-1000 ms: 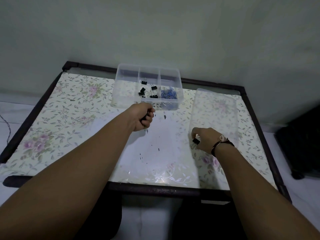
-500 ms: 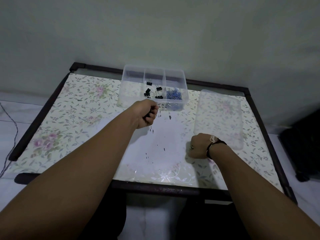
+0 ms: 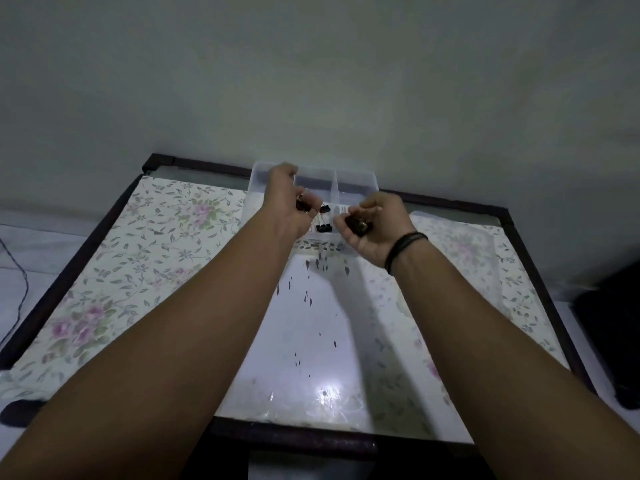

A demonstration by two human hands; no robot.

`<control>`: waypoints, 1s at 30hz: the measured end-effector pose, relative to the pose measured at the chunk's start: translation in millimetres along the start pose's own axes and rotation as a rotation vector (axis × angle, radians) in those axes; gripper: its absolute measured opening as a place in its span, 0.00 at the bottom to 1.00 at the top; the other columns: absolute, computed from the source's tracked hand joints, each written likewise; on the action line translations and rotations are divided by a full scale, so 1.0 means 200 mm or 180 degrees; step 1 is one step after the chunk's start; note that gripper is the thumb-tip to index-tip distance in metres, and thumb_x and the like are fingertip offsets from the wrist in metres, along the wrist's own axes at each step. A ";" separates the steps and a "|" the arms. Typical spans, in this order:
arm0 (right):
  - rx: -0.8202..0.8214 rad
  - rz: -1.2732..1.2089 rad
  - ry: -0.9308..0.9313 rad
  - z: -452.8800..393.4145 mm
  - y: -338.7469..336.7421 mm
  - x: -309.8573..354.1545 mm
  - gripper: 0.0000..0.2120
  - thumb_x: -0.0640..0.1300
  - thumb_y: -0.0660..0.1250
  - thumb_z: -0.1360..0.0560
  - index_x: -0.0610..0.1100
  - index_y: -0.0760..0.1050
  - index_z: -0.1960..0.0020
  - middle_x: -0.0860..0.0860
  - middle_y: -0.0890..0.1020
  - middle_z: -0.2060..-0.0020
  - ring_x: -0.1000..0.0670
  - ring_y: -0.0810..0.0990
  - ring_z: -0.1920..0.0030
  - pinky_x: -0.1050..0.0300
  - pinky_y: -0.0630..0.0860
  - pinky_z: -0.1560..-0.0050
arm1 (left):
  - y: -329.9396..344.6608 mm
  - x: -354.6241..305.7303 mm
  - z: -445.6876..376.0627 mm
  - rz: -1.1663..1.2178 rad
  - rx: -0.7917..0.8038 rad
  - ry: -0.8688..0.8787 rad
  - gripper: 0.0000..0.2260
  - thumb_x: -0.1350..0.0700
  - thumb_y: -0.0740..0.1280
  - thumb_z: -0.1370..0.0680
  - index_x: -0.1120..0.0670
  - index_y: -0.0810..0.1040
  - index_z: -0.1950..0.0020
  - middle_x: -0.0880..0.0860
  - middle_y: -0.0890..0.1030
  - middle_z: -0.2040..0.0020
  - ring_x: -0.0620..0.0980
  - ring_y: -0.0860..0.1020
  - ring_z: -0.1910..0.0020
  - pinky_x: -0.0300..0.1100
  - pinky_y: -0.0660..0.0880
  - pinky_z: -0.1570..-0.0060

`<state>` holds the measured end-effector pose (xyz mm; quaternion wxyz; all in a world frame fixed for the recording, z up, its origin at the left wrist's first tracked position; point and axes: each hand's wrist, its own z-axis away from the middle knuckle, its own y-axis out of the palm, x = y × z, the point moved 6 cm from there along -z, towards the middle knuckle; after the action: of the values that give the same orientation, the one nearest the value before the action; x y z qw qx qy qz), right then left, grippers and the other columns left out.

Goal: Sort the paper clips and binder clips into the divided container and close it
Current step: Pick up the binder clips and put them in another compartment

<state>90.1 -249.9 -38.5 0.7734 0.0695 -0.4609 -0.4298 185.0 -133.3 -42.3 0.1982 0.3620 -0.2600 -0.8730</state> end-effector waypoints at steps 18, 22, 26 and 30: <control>-0.1836 0.4912 -0.1213 -0.14 -0.19 0.22 0.09 0.45 0.66 0.24 0.39 0.74 0.57 0.38 0.81 0.53 0.40 0.79 0.54 0.56 0.70 0.59 | -0.37 -0.32 -0.10 -0.4736 -0.1531 0.1781 0.05 0.60 0.64 0.27 0.61 0.74 0.54 0.59 0.77 0.50 0.61 0.78 0.49 0.46 0.74 0.60; -0.1646 0.4556 -0.1130 -0.09 -0.26 0.16 0.13 0.39 0.65 0.24 0.41 0.68 0.66 0.37 0.84 0.56 0.38 0.85 0.54 0.51 0.81 0.56 | -0.42 -0.30 -0.05 -0.4533 -0.1334 0.1501 0.01 0.65 0.63 0.27 0.61 0.73 0.59 0.57 0.77 0.62 0.59 0.80 0.62 0.44 0.75 0.67; -0.1431 0.4209 -0.0974 0.11 -0.34 0.09 0.07 0.37 0.61 0.26 0.39 0.70 0.63 0.40 0.83 0.65 0.40 0.86 0.64 0.51 0.82 0.61 | -0.45 -0.29 0.11 -0.4250 -0.1139 0.1386 0.07 0.65 0.62 0.25 0.65 0.76 0.49 0.57 0.77 0.60 0.58 0.81 0.66 0.56 0.84 0.57; -0.1341 0.4073 -0.0893 0.33 -0.45 -0.05 0.09 0.37 0.60 0.26 0.41 0.68 0.65 0.43 0.82 0.70 0.43 0.86 0.68 0.50 0.82 0.63 | -0.55 -0.21 0.29 -0.4281 -0.1072 0.1023 0.07 0.67 0.62 0.23 0.65 0.74 0.46 0.59 0.74 0.53 0.56 0.78 0.66 0.60 0.83 0.55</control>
<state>-16.8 -279.1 -52.5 0.8051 -0.4245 -0.4136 0.0260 152.0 -6.7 -50.7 -0.2943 0.5327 0.1905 -0.7703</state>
